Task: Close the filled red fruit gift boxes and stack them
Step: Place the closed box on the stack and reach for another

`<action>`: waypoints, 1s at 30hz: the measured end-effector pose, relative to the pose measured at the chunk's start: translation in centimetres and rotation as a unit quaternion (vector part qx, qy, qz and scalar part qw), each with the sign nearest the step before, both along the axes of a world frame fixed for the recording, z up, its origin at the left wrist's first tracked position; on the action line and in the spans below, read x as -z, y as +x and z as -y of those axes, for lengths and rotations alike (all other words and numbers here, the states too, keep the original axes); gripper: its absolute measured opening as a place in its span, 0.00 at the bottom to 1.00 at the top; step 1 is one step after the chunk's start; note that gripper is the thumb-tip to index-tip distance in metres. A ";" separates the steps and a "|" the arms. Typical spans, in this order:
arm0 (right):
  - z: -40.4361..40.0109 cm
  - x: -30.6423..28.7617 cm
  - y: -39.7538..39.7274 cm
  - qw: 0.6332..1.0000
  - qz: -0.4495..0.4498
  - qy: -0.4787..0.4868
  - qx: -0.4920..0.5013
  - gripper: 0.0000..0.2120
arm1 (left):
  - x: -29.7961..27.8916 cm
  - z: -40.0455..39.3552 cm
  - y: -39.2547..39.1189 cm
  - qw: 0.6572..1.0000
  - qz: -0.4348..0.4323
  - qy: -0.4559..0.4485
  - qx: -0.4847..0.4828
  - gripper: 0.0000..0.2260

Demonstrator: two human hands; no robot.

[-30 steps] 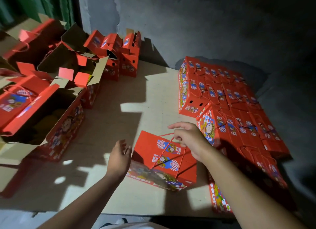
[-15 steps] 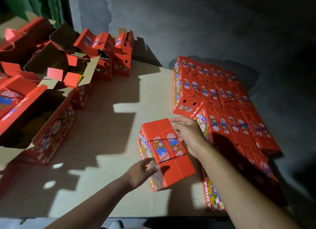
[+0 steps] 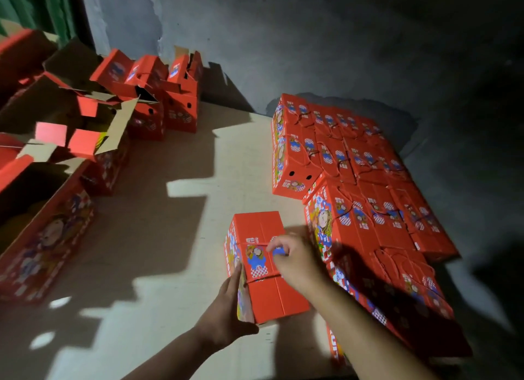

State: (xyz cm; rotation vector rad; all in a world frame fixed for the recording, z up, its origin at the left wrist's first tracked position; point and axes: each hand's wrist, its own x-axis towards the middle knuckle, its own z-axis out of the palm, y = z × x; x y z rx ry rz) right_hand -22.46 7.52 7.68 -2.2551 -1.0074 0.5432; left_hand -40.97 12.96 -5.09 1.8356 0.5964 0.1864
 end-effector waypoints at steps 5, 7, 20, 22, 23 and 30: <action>2.9 4.5 -0.3 0.978 0.078 -0.138 -0.137 0.18 | 1.1 -0.5 1.2 0.999 0.024 0.027 0.021 0.71; 3.5 5.4 -0.6 0.970 0.085 -0.167 -0.156 0.27 | 1.5 -0.3 1.6 0.999 0.026 0.017 0.026 0.72; 6.0 7.2 0.3 0.914 0.186 -0.236 -0.273 0.56 | 3.5 0.7 3.2 0.998 0.052 0.031 -0.014 0.65; 5.5 7.4 0.6 0.917 0.193 -0.231 -0.262 0.53 | 3.2 0.1 4.0 0.999 0.048 0.023 -0.012 0.64; 5.2 7.4 0.8 0.915 0.201 -0.235 -0.260 0.54 | 3.0 -0.3 4.4 0.999 0.044 0.019 -0.008 0.65; 3.8 7.8 5.1 0.925 0.193 -0.235 -0.229 0.56 | 2.0 -2.4 9.5 0.997 0.051 0.033 0.039 0.62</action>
